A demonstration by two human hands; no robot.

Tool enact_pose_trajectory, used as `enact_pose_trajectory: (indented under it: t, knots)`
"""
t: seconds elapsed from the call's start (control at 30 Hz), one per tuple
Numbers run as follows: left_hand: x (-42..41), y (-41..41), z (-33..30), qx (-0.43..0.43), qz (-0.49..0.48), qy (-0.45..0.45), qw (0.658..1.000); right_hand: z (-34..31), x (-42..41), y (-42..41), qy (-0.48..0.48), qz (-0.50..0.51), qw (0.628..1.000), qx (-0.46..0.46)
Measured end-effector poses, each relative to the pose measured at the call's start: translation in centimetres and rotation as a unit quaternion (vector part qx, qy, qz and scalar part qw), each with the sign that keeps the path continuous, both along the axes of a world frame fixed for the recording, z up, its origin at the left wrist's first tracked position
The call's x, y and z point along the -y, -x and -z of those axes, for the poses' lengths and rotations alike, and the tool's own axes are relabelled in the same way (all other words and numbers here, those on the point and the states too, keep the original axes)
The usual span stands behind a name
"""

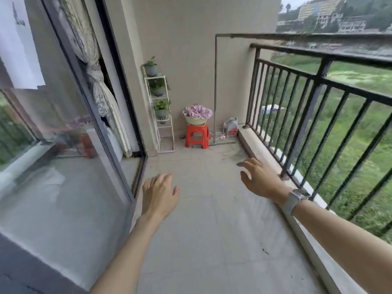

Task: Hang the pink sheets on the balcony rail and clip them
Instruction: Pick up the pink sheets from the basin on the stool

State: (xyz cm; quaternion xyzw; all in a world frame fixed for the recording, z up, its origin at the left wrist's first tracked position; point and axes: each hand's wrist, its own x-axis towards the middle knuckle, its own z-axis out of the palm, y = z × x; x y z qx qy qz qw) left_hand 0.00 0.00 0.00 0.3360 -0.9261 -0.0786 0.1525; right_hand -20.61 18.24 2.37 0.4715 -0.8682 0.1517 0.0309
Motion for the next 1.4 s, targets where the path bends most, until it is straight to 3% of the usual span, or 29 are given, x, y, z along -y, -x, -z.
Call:
enact_pose_trajectory:
  t: [0.17, 0.37, 0.6, 0.9, 1.17, 1.4]
  knots:
    - [8.3, 7.2, 2.1, 0.030, 0.039, -0.014, 0.999, 2.2, 8.5, 6.0, -0.073, 0.014, 0.997, 0.030]
    - [18.3, 18.8, 2.3, 0.070, 0.075, -0.026, 0.994, 3.9, 17.5, 15.0, -0.072, 0.033, 0.995, 0.053]
    - [28.9, 32.8, 7.3, 0.134, 0.056, -0.067, 0.987, 8.1, 28.4, 30.3, -0.089, 0.048, 0.991, 0.087]
    - [44.7, 51.3, 5.0, 0.132, 0.012, -0.088, 0.987, 7.6, 47.1, 48.9, -0.067, 0.049, 0.988, 0.129]
    - [55.3, 62.1, 10.7, 0.115, -0.024, -0.150, 0.982, 12.9, 60.2, 58.7, -0.026, 0.055, 0.982, 0.177]
    - [71.0, 77.4, 11.8, 0.124, 0.017, -0.177, 0.976, 15.7, 72.4, 72.8, -0.083, 0.095, 0.967, 0.221]
